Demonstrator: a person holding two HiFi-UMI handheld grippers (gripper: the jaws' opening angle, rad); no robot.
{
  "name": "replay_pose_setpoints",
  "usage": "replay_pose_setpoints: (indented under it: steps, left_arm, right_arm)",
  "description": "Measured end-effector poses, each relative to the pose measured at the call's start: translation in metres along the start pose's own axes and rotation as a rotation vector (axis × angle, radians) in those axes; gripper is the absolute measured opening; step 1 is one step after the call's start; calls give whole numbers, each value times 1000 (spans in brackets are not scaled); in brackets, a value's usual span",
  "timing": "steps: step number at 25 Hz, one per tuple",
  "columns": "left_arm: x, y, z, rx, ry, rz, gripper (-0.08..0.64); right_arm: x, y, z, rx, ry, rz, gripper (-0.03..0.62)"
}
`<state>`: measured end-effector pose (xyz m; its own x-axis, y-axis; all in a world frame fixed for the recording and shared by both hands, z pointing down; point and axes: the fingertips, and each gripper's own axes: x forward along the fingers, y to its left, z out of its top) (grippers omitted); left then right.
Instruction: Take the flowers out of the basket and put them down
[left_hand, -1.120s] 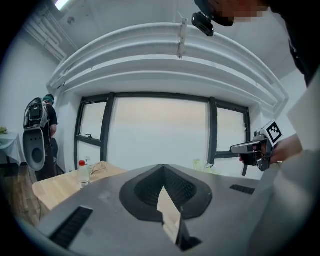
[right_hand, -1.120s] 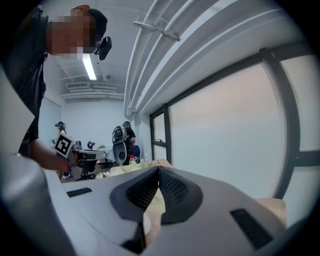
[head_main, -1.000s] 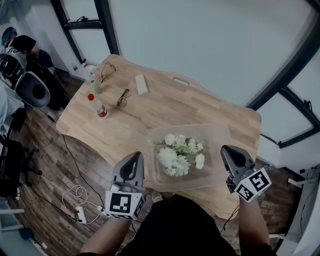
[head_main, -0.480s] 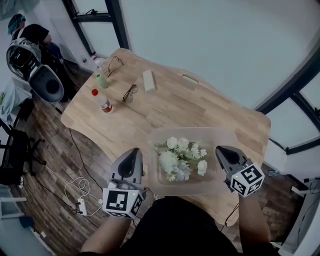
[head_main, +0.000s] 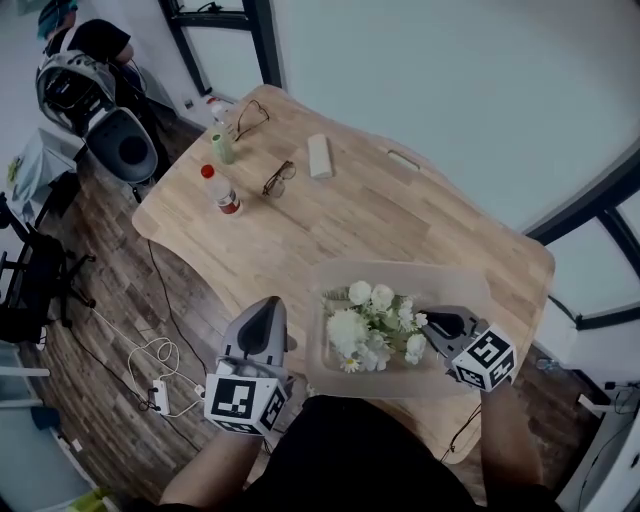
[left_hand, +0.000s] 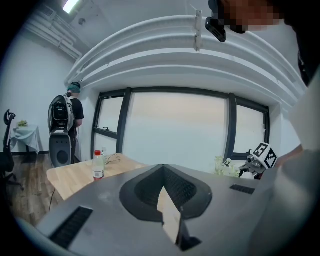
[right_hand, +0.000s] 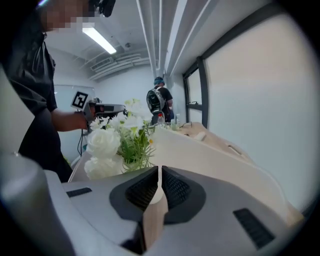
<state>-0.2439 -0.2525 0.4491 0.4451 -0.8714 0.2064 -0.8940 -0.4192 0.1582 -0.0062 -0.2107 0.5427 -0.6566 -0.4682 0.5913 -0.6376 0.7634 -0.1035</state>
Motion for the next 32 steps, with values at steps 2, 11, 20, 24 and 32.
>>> replay_pose_setpoints:
  steps: [2, 11, 20, 24, 32]
  left_arm:
    - [-2, 4, 0, -2, -1, 11, 5]
    - [-11, 26, -2, -7, 10, 67, 5]
    - [-20, 34, -4, -10, 14, 96, 5]
    - [-24, 36, -6, -6, 18, 101, 5]
    - [-33, 35, -3, -5, 12, 115, 5]
  right_arm:
    - [10, 6, -3, -52, 35, 33, 23]
    - [47, 40, -12, -195, 60, 249, 243]
    - [71, 60, 15, -188, -108, 265, 281]
    - [87, 61, 17, -155, -130, 245, 281]
    - [88, 75, 25, -192, -137, 266, 270]
